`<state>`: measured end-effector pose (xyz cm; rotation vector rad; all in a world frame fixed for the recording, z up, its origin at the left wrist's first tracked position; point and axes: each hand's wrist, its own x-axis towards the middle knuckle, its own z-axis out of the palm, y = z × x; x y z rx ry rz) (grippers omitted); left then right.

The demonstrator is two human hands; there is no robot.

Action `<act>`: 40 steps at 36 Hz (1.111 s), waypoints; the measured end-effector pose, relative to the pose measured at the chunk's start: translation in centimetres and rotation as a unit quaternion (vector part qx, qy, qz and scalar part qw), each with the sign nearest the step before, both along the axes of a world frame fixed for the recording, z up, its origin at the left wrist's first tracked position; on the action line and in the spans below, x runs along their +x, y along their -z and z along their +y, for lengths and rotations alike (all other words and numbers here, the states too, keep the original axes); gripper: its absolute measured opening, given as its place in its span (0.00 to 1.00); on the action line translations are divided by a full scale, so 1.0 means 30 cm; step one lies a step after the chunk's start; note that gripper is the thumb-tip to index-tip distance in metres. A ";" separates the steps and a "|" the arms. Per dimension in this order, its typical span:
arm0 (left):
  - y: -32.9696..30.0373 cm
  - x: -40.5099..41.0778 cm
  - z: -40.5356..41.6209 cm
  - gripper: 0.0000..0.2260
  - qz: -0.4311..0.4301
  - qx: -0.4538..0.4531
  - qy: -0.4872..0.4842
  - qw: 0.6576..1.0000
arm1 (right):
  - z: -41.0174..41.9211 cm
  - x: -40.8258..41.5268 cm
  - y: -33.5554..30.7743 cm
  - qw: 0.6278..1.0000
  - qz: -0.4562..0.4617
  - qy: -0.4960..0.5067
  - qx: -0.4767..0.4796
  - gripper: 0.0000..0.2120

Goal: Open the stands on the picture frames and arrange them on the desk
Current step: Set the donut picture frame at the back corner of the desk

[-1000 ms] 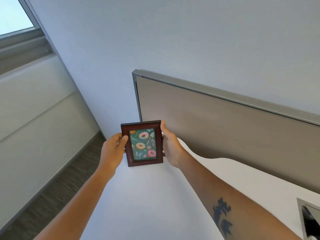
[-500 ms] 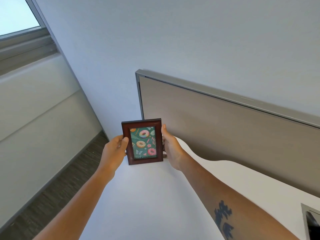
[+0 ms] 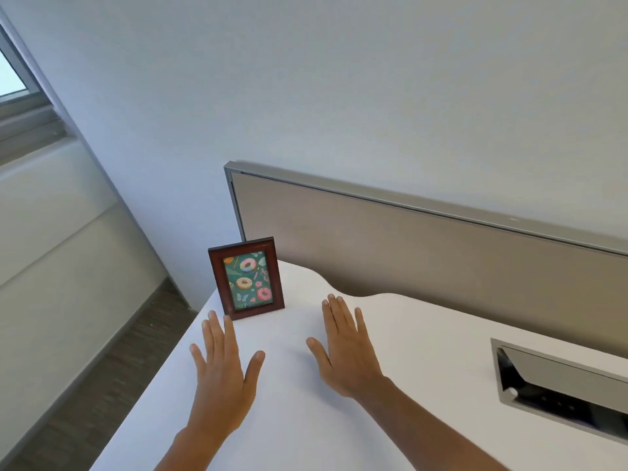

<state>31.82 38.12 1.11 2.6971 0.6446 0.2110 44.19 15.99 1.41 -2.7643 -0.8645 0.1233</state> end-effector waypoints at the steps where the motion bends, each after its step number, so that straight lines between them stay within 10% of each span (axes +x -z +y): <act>1: -0.006 -0.026 -0.028 0.42 0.000 0.006 0.013 1.000 | -0.032 -0.034 -0.007 1.000 -0.003 0.005 0.001 0.39; 29: -0.106 -0.790 -0.940 0.43 0.113 -0.011 0.220 0.969 | -0.892 -1.174 -0.066 0.992 0.012 0.125 -0.017 0.35; 40: -0.034 -0.947 -1.284 0.48 0.237 -0.014 0.292 0.926 | -1.246 -1.399 -0.003 0.973 -0.123 0.179 -0.082 0.38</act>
